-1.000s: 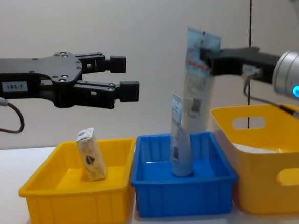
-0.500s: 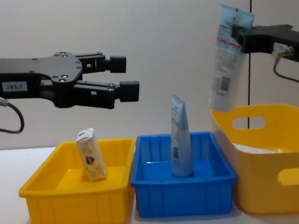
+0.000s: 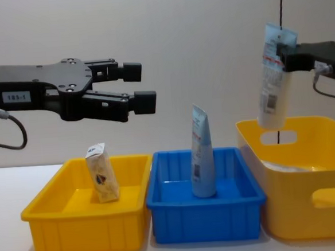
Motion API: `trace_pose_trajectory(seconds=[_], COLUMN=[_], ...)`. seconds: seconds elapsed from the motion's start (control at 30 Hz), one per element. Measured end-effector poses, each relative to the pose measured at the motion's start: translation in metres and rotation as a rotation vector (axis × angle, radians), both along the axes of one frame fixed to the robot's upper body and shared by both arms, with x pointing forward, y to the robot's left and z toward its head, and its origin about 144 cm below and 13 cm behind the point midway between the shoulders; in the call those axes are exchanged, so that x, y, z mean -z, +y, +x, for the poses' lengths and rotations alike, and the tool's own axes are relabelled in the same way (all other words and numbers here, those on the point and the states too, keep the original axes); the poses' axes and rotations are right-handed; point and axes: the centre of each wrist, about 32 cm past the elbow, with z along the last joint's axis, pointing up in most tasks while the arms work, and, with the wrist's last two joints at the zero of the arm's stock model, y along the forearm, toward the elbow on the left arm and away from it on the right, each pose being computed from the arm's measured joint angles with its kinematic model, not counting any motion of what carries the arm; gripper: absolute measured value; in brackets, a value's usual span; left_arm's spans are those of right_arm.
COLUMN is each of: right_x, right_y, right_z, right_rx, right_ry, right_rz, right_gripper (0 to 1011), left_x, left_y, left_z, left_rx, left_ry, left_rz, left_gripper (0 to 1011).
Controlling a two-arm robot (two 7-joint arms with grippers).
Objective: Bimanual collaborative sorting of washing and personal care products
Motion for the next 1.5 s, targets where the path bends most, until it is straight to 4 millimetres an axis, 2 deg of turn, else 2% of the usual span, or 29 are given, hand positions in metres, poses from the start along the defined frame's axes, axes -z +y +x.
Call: trace_pose_trajectory(seconds=[0.17, 0.43, 0.6, 0.67, 0.8, 0.87, 1.1, 1.13, 1.23, 1.3, 1.33, 1.4, 1.5], right_x=[0.005, 0.009, 0.012, 0.014, 0.015, 0.016, 0.016, 0.016, 0.014, 0.014, 0.014, 0.011, 0.009], right_y=[0.0, 0.003, 0.004, 0.003, 0.002, 0.001, -0.004, -0.004, -0.008, -0.01, -0.01, -0.013, -0.015], right_z=[0.019, 0.037, 0.042, 0.044, 0.044, 0.043, 0.037, 0.036, 0.032, 0.028, 0.028, 0.023, 0.019], right_rx=[0.027, 0.046, 0.052, 0.055, 0.056, 0.054, 0.032, 0.026, -0.004, -0.024, -0.024, -0.058, -0.084], right_ry=[0.012, 0.031, 0.041, 0.048, 0.055, 0.06, 0.066, 0.068, 0.067, 0.067, 0.067, 0.063, 0.06], right_rz=[-0.01, -0.025, -0.033, -0.036, -0.039, -0.041, -0.045, -0.044, -0.039, -0.036, -0.036, -0.031, -0.029], right_gripper=[23, 23, 157, 257, 360, 445, 651, 714, 770, 868, 868, 948, 1002], left_x=[0.0, 0.0, 0.0, 0.0, 0.0, 0.0, 0.0, 0.0, 0.0, 0.0, 0.0, 0.0, 0.0], left_y=[0.0, 0.0, 0.0, 0.0, 0.0, 0.0, 0.0, 0.0, 0.0, 0.0, 0.0, 0.0, 0.0], left_z=[0.0, 0.0, 0.0, 0.0, 0.0, 0.0, 0.0, 0.0, 0.0, 0.0, 0.0, 0.0, 0.0], left_rx=[0.0, 0.0, 0.0, 0.0, 0.0, 0.0, 0.0, 0.0, 0.0, 0.0, 0.0, 0.0, 0.0], left_ry=[0.0, 0.0, 0.0, 0.0, 0.0, 0.0, 0.0, 0.0, 0.0, 0.0, 0.0, 0.0, 0.0], left_rz=[0.0, 0.0, 0.0, 0.0, 0.0, 0.0, 0.0, 0.0, 0.0, 0.0, 0.0, 0.0, 0.0], left_gripper=[1002, 1002, 1001, 1001, 1002, 1002, 1002, 1001, 1001, 1001, 1001, 1001, 1001])
